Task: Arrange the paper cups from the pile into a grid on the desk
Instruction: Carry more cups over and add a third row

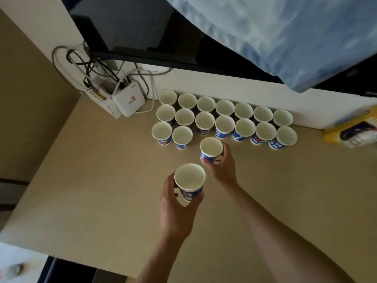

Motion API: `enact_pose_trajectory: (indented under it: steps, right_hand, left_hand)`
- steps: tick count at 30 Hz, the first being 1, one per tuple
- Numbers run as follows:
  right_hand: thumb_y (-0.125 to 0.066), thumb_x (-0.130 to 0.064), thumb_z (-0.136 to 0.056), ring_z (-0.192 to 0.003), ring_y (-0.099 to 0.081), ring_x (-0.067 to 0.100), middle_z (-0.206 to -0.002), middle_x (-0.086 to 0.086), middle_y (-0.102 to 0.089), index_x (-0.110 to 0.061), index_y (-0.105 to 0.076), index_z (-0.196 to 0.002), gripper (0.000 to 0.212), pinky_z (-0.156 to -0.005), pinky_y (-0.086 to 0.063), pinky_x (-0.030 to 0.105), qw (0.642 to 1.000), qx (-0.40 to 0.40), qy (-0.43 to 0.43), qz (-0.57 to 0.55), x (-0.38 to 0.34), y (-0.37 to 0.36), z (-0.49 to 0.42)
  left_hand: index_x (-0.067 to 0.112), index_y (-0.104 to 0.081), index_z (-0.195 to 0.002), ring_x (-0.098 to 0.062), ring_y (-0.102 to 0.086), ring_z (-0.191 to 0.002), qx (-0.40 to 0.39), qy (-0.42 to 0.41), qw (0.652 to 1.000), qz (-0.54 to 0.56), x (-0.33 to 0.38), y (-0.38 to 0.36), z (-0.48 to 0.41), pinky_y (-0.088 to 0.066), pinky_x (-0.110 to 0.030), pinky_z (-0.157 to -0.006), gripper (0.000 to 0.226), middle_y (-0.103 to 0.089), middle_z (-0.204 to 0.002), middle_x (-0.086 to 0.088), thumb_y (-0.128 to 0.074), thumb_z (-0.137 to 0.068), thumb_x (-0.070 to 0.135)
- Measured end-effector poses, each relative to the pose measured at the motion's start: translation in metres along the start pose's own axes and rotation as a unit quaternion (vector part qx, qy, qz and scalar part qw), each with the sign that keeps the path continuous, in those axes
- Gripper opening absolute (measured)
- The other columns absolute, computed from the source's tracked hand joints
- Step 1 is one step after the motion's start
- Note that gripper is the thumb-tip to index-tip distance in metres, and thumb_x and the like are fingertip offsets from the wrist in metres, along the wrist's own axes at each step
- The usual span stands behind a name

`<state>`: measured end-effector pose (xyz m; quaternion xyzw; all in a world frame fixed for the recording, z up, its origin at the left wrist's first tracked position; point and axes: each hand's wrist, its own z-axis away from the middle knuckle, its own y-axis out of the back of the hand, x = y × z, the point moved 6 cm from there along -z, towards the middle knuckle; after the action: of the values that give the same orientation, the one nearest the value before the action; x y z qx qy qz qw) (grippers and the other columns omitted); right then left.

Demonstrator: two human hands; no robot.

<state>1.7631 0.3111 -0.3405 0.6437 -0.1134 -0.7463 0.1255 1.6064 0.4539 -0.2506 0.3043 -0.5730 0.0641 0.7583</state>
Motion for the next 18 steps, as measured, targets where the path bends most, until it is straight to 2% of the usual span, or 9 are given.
enact_pose_trajectory:
  steps: [4,7,18]
  right_hand:
    - [-0.086,-0.021,-0.067,-0.103,-0.065,0.009,-0.113,-0.007,-0.066,-0.022,-0.056,-0.126,0.067,-0.082,-0.06,0.045,1.0,0.007,0.016,0.012,0.01,-0.018,-0.015]
    - [-0.085,-0.019,-0.068,-0.101,-0.066,0.014,-0.112,-0.004,-0.066,-0.022,-0.055,-0.125,0.065,-0.08,-0.06,0.047,1.0,0.019,0.015,0.009,0.019,-0.027,-0.022]
    - [-0.084,-0.005,-0.075,-0.117,-0.063,0.02,-0.126,0.005,-0.064,-0.012,-0.052,-0.136,0.07,-0.091,-0.059,0.036,0.998,0.043,0.017,-0.03,0.035,-0.044,-0.039]
  left_hand:
    - [0.036,-0.056,-0.122,0.0,-0.057,-0.108,-0.006,-0.001,1.0,-0.001,-0.007,0.008,-0.013,-0.049,-0.024,-0.083,0.065,-0.062,-0.115,0.025,-0.09,-0.069,0.022]
    - [0.04,-0.054,-0.12,0.001,-0.057,-0.106,-0.007,-0.003,1.0,-0.001,-0.014,0.013,-0.019,-0.05,-0.026,-0.083,0.066,-0.061,-0.114,0.027,-0.09,-0.068,0.022]
    - [0.037,-0.055,-0.124,-0.003,-0.058,-0.109,-0.022,-0.002,1.0,-0.007,-0.034,0.023,-0.027,-0.05,-0.028,-0.086,0.068,-0.062,-0.117,0.023,-0.09,-0.067,0.023]
